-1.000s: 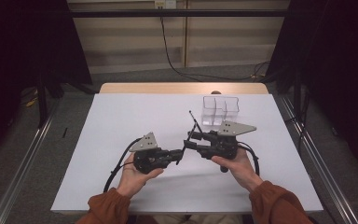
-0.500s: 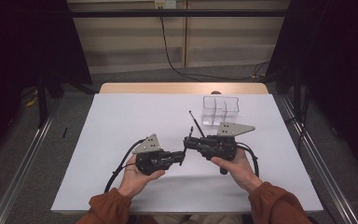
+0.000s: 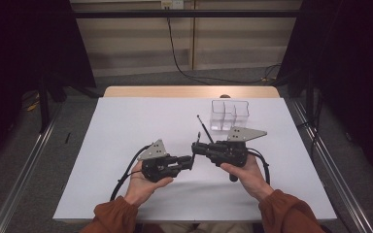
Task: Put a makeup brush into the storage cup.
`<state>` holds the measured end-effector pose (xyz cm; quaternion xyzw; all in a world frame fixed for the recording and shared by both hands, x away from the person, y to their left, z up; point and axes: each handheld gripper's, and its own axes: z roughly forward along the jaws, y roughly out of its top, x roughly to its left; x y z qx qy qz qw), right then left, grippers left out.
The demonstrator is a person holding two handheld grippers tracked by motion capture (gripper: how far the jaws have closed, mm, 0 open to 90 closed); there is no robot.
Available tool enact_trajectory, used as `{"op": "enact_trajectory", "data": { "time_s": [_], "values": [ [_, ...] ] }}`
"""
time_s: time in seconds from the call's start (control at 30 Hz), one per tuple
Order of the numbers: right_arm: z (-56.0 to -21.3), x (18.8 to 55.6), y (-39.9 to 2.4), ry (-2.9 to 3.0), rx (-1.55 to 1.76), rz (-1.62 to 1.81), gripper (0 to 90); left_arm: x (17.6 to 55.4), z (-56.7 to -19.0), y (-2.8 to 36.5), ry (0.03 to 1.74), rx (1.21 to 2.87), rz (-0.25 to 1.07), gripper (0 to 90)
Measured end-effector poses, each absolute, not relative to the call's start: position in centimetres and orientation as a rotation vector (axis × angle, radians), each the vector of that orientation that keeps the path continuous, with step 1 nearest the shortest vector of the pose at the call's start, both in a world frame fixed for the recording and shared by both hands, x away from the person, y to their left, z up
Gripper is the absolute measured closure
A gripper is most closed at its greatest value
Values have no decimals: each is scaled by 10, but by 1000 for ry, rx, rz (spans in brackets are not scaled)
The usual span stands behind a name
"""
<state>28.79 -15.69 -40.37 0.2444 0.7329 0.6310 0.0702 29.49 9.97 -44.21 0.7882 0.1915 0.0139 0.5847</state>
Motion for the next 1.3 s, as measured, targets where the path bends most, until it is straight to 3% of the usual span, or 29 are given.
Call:
{"op": "enact_trajectory", "data": {
  "time_s": [0.33, 0.63, 0.83, 1.3],
  "values": [
    [-402, 288, -161, 2190, 736, 1882, 839, 296, -442, 101, 499, 1830, 58, 547],
    [-400, 289, -169, 2169, 756, 1885, 839, 301, -438, 109, 599, 1832, 138, 216],
    [-399, 289, -171, 2165, 764, 1886, 839, 301, -435, 114, 620, 1819, 169, 85],
    [-398, 291, -181, 2142, 783, 1864, 839, 301, -426, 133, 715, 1828, 256, 38]
  ]
}}
